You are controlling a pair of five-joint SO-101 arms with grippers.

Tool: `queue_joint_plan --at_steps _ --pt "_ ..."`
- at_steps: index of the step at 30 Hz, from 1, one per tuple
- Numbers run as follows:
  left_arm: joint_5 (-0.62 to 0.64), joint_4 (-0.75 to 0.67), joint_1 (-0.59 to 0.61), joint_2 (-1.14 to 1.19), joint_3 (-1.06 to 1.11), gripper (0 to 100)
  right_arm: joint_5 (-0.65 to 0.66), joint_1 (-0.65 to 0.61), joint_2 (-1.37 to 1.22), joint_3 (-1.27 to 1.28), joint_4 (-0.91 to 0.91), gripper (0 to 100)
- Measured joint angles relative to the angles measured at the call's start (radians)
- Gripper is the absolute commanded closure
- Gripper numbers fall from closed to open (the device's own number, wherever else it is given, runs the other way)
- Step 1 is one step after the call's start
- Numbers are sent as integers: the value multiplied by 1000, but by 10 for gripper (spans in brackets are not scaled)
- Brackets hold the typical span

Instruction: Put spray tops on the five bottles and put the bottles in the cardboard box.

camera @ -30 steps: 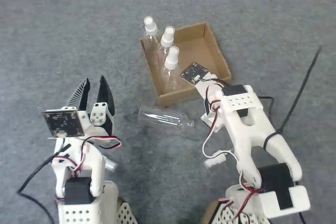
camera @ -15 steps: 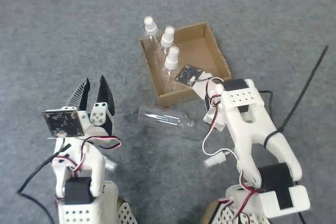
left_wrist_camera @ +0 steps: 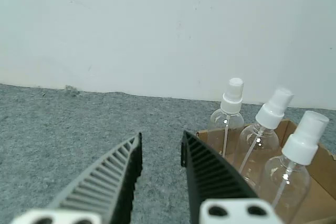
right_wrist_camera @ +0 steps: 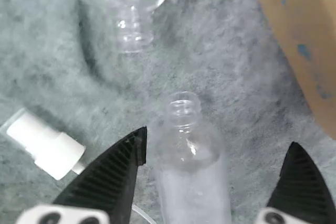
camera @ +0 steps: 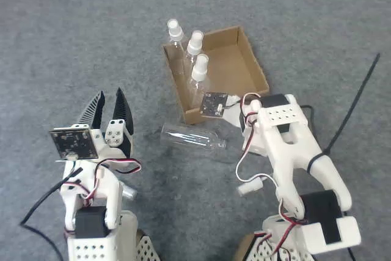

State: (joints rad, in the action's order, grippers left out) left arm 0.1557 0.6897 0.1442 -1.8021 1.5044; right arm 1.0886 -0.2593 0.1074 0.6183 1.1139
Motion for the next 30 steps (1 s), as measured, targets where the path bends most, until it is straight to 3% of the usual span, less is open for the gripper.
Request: queue_joint_plan --at_steps 13,30 --pt "0 0 0 0 0 885 100 35 0 28 0 666" --pt "0 0 0 0 0 885 130 58 0 97 -46 667"
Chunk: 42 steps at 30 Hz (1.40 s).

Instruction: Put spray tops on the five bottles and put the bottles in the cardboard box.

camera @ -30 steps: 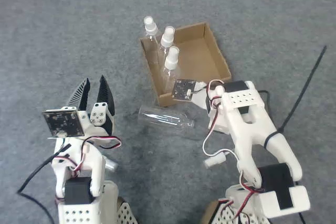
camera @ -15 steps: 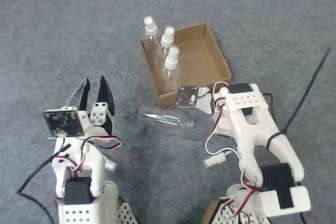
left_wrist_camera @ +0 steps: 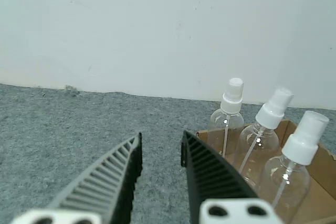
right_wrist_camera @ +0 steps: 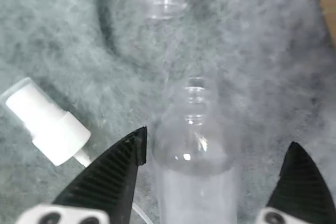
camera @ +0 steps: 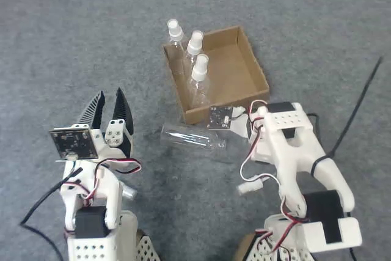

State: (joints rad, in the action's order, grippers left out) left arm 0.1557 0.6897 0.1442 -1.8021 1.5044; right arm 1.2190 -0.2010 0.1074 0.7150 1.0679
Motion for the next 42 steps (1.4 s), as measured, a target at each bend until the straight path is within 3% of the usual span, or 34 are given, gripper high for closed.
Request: queue_joint_plan --at_steps 12,21,28,42 --pt "0 0 0 0 0 885 0 0 0 31 -46 909" --pt "0 0 0 0 0 885 -46 0 0 -18 35 915" --pt "0 0 0 0 0 885 -192 0 0 -166 189 915" --pt "0 0 0 0 0 885 -400 0 3 -210 278 916"
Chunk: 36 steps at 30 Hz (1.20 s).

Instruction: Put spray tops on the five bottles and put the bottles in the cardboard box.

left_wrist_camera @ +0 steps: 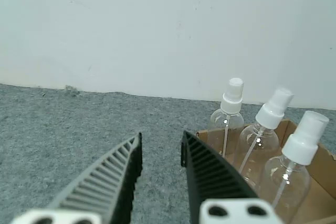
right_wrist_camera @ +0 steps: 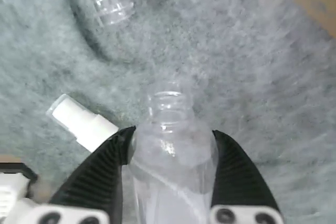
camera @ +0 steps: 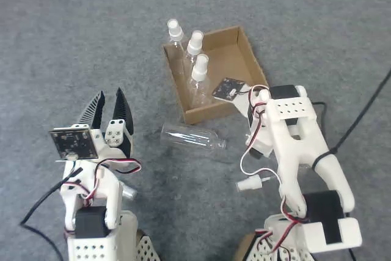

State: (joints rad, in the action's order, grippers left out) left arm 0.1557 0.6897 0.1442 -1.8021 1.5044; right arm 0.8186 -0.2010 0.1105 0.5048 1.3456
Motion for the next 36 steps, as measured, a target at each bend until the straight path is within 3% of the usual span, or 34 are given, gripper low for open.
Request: queue_joint_plan --at_steps 7,19,27,36 --pt "0 0 0 0 0 885 -155 -6 172 0 63 916" --pt "0 0 0 0 0 885 -408 -215 336 0 132 916" --pt "0 0 0 0 0 885 -537 -244 368 32 -3 916" --pt "0 0 0 0 0 884 -569 -239 370 164 -127 935"
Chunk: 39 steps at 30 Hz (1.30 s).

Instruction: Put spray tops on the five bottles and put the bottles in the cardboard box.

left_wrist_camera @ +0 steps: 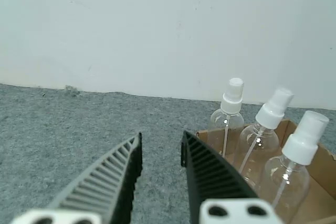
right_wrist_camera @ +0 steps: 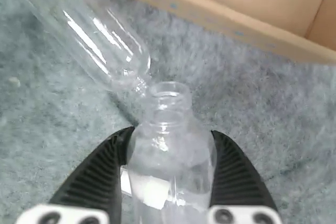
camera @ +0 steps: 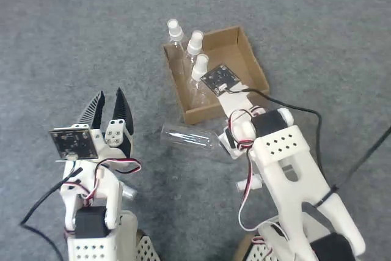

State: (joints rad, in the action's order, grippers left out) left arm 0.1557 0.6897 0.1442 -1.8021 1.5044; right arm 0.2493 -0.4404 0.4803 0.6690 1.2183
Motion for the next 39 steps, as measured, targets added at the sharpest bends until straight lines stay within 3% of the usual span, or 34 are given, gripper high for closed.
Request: queue_joint_plan --at_steps 12,39 --pt "0 0 0 0 0 884 -43 -3 20 8 5 935" --pt "0 0 0 0 0 889 -43 -5 540 302 -66 932"
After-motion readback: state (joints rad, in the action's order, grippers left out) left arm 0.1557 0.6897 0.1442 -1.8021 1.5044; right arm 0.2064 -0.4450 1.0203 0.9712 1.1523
